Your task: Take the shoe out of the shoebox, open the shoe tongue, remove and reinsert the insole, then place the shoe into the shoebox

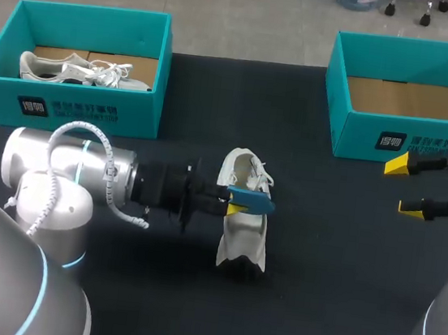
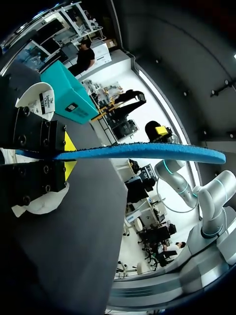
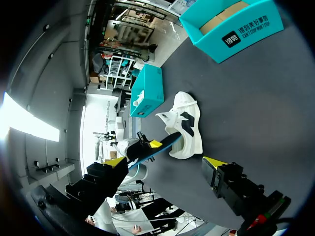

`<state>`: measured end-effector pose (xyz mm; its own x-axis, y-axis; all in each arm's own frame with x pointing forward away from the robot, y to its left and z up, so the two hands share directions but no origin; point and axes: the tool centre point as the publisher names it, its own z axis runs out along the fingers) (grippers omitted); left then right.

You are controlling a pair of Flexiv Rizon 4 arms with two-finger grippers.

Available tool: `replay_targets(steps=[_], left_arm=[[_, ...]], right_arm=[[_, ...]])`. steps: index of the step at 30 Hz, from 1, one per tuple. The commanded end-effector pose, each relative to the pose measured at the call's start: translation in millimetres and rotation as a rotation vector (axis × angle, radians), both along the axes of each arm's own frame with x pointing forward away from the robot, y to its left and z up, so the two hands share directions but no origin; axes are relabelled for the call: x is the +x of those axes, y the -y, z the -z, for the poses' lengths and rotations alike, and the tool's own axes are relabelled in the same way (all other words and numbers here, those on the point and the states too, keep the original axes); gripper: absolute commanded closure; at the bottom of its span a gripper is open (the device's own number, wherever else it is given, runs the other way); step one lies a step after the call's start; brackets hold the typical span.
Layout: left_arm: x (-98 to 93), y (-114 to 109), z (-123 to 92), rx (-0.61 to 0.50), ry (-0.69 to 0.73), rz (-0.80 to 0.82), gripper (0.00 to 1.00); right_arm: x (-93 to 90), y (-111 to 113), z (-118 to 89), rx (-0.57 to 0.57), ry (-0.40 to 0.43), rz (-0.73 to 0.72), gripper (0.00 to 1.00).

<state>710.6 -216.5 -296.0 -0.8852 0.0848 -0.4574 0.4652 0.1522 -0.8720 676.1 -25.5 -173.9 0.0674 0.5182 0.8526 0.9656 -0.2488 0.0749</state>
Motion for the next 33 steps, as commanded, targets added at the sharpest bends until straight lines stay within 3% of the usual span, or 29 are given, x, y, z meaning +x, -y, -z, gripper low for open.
replay_targets(steps=[1,33], left_arm=[[-0.9,-1,5,0.009,0.002,0.008,1.0],[32.6,-5,46,0.07,0.007,-0.059,1.0]], right_arm=[[-1.5,-1,0,-0.003,-0.001,0.003,0.0],[-1.5,-1,0,-0.003,-0.001,0.003,0.0]])
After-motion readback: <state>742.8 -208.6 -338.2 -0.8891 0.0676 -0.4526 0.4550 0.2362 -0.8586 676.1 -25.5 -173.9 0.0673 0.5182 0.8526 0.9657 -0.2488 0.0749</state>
